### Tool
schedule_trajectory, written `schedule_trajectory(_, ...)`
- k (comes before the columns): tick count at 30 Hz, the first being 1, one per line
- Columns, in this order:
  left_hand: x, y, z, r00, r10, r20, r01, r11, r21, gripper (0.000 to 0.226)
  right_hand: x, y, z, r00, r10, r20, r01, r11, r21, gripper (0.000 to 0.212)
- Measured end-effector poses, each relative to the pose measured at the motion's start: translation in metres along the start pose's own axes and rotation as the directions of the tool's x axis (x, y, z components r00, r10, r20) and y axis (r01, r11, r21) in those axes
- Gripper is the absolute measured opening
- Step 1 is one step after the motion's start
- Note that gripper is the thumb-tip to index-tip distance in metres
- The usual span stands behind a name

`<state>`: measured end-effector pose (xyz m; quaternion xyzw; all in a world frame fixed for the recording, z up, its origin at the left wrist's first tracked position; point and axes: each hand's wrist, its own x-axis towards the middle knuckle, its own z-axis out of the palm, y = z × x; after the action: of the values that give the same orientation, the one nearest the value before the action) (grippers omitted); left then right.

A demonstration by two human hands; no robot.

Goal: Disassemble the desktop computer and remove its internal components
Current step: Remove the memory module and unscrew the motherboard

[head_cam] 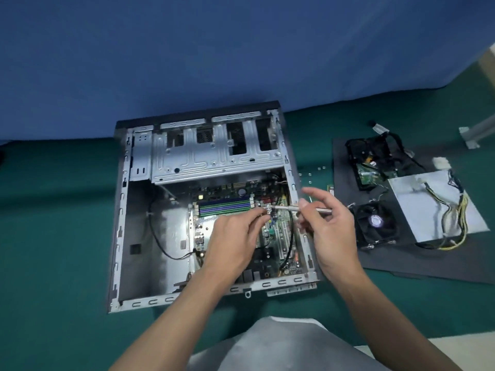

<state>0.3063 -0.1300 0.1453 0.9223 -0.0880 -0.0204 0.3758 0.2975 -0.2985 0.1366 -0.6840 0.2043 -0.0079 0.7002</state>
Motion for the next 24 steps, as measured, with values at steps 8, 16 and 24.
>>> schedule_trajectory(8, 0.017, 0.045, 0.057, 0.941, 0.325, -0.094, -0.308, 0.938, 0.159, 0.015, 0.022, 0.009, -0.035, 0.883, 0.448, 0.139, -0.379, 0.507, 0.774, 0.019)
schedule_trajectory(16, 0.021, 0.052, 0.107, 0.964, 0.265, 0.005, -0.255, 0.922, 0.291, 0.014, 0.032, 0.019, -0.041, 0.757, 0.589, 0.281, -0.453, 0.165, 0.876, 0.032)
schedule_trajectory(24, 0.019, 0.048, 0.102, 0.989, 0.137, 0.055, -0.148, 0.927, 0.344, 0.045, 0.064, 0.041, -0.024, 0.704, 0.679, 0.207, -0.579, 0.38, 0.722, 0.029)
